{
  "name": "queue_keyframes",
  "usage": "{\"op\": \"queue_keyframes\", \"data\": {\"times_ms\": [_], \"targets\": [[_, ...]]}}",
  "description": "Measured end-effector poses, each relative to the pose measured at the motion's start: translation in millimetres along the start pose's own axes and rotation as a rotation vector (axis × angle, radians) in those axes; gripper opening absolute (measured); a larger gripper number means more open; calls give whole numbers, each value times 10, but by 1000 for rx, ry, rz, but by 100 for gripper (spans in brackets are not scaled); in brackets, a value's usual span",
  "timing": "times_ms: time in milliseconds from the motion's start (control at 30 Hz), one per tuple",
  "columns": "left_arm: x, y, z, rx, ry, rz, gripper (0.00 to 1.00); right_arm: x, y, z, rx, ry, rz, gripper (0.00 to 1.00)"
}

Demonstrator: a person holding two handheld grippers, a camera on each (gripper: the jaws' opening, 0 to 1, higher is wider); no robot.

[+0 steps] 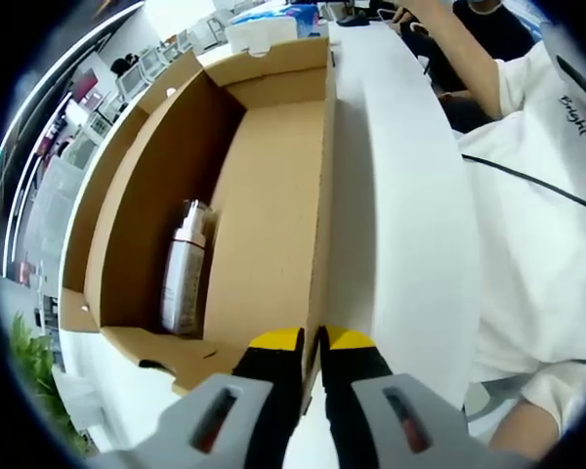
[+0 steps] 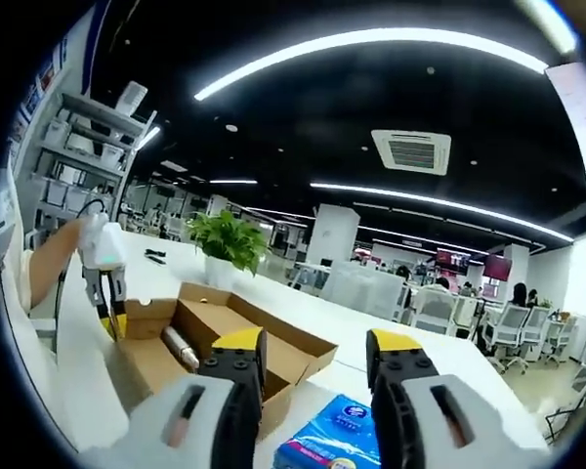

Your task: Operate the shoe box by opening the lid, removing the specified soft item, and placing it in the target area until the item is outside and the box remains undamaged.

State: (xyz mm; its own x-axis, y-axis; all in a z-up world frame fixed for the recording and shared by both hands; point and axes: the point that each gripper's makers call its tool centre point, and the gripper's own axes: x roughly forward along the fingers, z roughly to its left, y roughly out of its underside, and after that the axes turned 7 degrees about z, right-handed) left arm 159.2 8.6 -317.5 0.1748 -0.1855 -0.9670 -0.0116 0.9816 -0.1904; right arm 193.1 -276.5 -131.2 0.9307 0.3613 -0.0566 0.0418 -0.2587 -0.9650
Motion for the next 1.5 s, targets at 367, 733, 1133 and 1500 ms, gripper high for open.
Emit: {"op": "queue_keyframes", "data": {"times_ms": [367, 733, 1133, 1500], "targets": [[5, 1, -1, -3, -1, 0, 7, 177, 82, 258, -155, -26, 55, 40], [4, 1, 3, 1, -7, -2, 7, 270, 104, 441, -108, -91, 60, 43], [1, 5, 7, 4, 5, -1, 7, 425, 103, 771, -167, -165, 81, 40], [-1, 0, 0, 5, 12, 1, 6, 501, 139, 1030, -193, -230, 92, 39]]}}
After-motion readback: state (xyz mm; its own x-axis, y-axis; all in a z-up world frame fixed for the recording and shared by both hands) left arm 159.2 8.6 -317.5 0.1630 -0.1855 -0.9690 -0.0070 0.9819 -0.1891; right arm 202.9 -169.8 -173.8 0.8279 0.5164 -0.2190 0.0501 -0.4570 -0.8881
